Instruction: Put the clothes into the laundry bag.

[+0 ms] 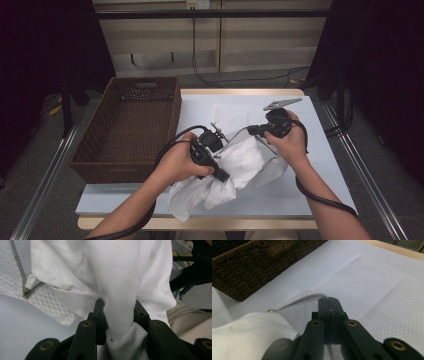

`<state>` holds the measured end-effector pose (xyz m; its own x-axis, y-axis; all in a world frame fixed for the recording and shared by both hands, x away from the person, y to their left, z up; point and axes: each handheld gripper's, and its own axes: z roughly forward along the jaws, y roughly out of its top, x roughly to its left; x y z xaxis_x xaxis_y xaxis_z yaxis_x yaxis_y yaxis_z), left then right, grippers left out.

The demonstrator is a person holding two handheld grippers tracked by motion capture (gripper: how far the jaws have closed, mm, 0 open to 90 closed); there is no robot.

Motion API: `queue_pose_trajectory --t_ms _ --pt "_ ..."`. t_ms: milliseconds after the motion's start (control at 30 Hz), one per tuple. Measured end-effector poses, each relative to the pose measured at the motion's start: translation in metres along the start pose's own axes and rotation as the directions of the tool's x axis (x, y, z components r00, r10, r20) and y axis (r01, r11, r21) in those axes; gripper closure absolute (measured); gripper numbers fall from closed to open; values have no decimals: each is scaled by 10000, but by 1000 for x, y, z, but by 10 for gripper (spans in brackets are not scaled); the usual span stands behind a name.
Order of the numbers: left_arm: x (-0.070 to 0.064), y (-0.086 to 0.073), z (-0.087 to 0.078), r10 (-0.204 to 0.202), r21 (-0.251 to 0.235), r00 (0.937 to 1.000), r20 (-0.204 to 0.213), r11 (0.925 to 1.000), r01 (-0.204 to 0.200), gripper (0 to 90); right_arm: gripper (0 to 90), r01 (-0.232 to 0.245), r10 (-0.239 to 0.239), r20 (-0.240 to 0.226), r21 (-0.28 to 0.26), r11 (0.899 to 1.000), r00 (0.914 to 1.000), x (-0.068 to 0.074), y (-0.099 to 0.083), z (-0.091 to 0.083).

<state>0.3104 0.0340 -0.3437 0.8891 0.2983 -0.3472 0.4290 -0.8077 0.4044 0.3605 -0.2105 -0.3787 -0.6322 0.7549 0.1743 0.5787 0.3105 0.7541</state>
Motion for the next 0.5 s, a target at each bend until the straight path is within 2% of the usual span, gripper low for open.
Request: queue_pose_trajectory --t_ms 133,300,367,500 --pt "3 2 7 -92 70 10000 38 9999 91 707 900 68 -68 -49 6 10000 10000 2 0 0" --pt "7 6 13 -252 114 9996 -139 9996 254 707 900 167 -167 -32 -36 9999 9999 4 0 -3" --pt "9 8 16 -184 218 9997 -187 9996 189 707 900 182 -182 -57 -56 9998 9998 5 1 -5" --pt "13 10 20 -377 199 9992 -138 9991 380 707 900 202 -203 -100 -80 9998 9997 5 1 -8"
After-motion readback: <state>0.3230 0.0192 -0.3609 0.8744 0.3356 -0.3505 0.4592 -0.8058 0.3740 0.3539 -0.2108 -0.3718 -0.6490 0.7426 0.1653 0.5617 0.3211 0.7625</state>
